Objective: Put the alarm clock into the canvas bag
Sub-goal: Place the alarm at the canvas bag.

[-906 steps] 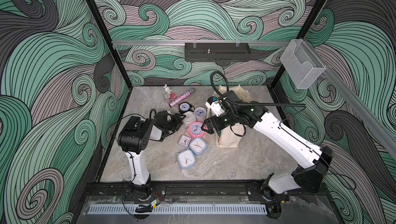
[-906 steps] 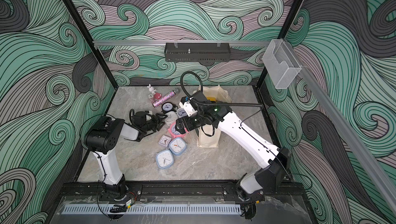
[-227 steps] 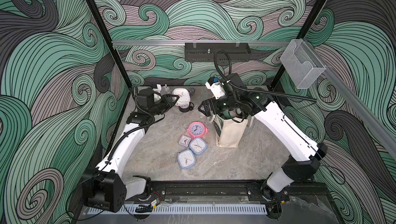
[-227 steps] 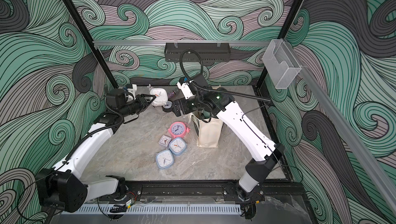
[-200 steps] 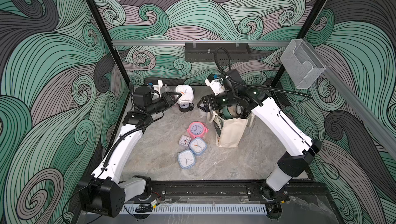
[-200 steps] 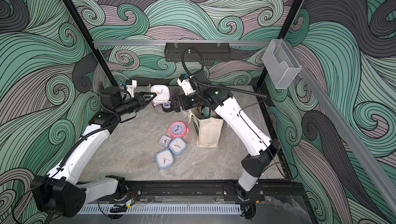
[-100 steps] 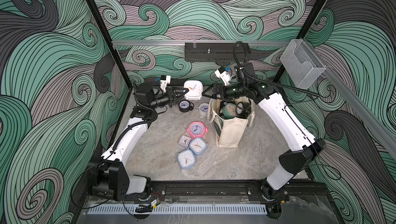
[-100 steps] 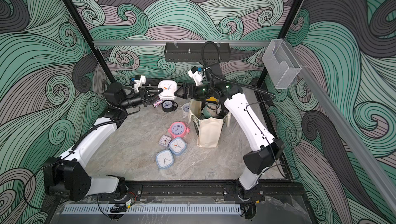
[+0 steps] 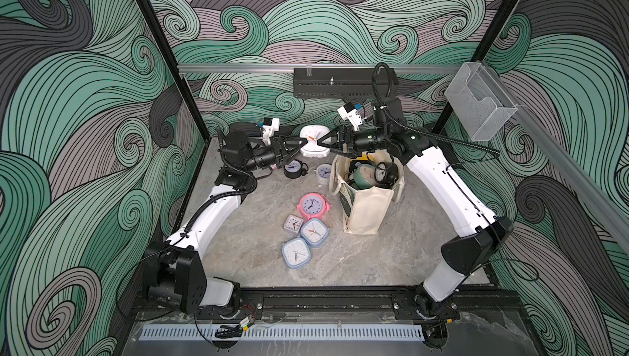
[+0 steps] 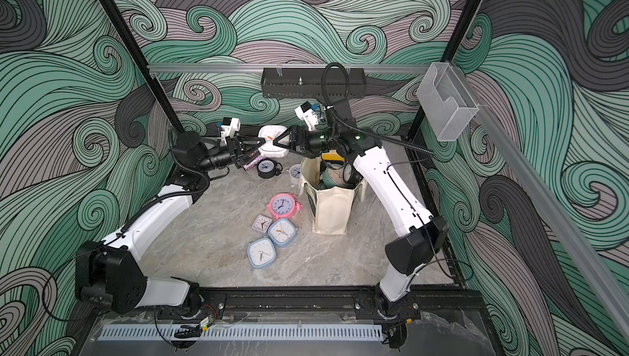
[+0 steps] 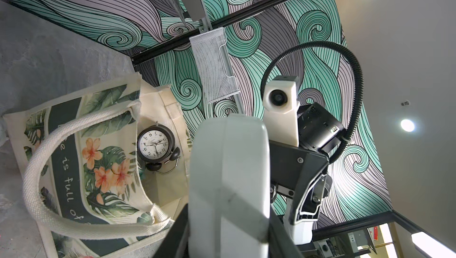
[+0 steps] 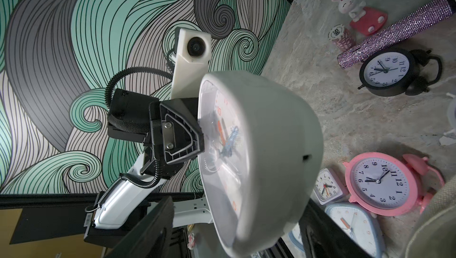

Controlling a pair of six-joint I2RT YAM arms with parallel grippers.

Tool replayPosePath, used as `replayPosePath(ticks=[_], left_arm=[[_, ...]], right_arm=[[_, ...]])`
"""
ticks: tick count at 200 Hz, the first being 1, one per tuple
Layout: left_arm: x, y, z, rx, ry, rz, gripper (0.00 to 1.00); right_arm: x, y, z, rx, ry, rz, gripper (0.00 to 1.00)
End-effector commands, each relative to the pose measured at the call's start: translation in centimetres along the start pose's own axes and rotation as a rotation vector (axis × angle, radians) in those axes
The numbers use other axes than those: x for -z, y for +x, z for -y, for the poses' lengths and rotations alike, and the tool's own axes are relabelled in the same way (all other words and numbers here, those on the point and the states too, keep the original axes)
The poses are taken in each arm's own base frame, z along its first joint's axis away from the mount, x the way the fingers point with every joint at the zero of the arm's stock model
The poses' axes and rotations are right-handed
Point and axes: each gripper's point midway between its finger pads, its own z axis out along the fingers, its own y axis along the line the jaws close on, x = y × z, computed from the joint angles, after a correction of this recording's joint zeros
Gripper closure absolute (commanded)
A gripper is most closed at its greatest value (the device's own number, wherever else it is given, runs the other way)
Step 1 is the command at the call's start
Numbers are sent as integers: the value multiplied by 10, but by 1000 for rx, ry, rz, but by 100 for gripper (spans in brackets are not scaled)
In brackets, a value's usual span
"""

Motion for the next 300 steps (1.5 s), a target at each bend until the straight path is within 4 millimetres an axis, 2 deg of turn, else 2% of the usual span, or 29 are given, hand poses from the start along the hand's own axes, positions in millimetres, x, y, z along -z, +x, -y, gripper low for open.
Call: replayPosePath(ticks=[1,91,152,175,179,206,220,242,256,267,277,280,300], left_arm=[[-5,-5,23,-55,55,7,71],[-10,0,15,-26,56,2,70],[-15,1,10,-15,54,-2,68],[-15,1,10,-13,53,1,58],[-19,-1,-2,9,38,-3,56],[-21,-2,-7,20,29,0,46],[-21,-2,-10,28,20,3,36],[-21,-3,-5,15,20,3,22],[-20,-3,-2,4,-2,-4,2],[-19,-1,-1,-11,-30,-15,1],[-18,2,-11,-24,-84,-34,1],[-14,5,-2,-50,-86,-35,1],[-2,22,-14,-81,-209,-96,1]], right_arm=[[0,-2,-12,14,-63,2,26],[2,-24,7,-46,-45,68,42],[5,-26,7,-46,-62,86,55],[6,-26,6,-48,-72,84,64],[6,-26,6,-49,-74,84,66],[11,-26,5,-46,-79,95,73],[14,-26,5,-46,-76,101,77],[23,-30,8,-51,-62,121,84],[33,-33,12,-59,-46,145,88],[44,-35,16,-65,-24,173,90],[56,-36,24,-73,15,198,91],[61,-35,26,-76,30,205,92],[96,-29,52,-115,148,272,95]])
